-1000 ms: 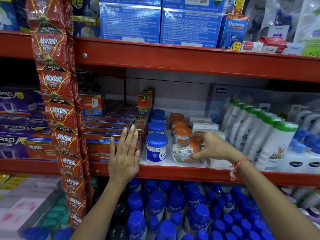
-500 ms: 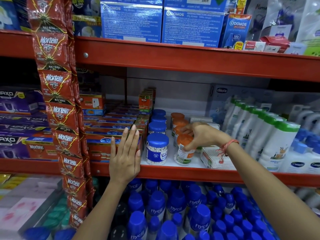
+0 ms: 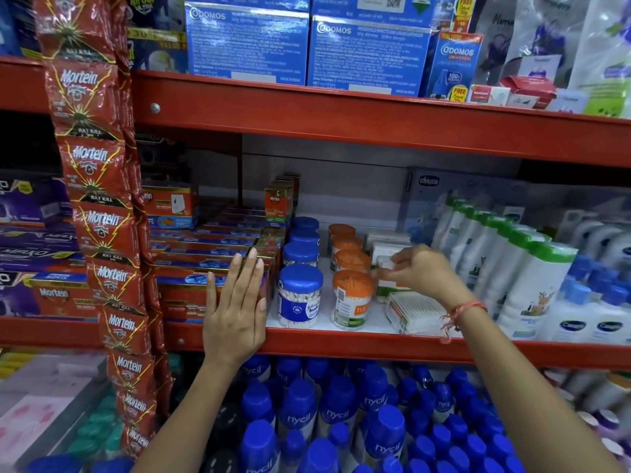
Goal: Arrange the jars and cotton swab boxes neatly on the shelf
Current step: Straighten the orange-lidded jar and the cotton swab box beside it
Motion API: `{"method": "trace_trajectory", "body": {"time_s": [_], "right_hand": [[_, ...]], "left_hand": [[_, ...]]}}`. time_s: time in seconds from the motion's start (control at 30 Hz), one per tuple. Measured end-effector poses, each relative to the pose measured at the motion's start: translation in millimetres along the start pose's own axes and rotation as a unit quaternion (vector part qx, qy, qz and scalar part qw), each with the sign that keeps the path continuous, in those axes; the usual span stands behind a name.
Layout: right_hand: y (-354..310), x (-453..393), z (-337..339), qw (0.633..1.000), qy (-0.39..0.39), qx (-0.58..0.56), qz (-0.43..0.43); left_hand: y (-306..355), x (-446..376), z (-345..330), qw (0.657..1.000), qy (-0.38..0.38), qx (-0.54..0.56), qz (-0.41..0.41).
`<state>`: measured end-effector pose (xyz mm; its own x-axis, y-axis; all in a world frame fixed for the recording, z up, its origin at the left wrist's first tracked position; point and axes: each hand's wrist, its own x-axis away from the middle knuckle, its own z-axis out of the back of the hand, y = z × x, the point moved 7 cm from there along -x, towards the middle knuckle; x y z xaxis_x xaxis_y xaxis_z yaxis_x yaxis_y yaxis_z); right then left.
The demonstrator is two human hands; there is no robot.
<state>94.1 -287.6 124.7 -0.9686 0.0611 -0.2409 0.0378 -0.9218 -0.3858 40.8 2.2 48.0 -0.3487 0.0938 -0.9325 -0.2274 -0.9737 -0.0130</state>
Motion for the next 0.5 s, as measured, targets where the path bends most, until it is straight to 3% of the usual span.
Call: {"method": "trace_trajectory", "body": {"time_s": [0.1,0.37,0.5], "right_hand": [[26,10,4,0.989,0.056,0.104,-0.084],[62,7,-35,0.966,-0.108,0.166,-0.165],[105,2,-83,0.948,-0.223,0.119,-0.195]], "left_hand": [[0,0,0,1.0,0.001,-0.001,0.001],[1,0,-1,1.0,-0.002,-0.001,0.002],[1,0,0,1.0,0.003,0.003,0.003]]}}
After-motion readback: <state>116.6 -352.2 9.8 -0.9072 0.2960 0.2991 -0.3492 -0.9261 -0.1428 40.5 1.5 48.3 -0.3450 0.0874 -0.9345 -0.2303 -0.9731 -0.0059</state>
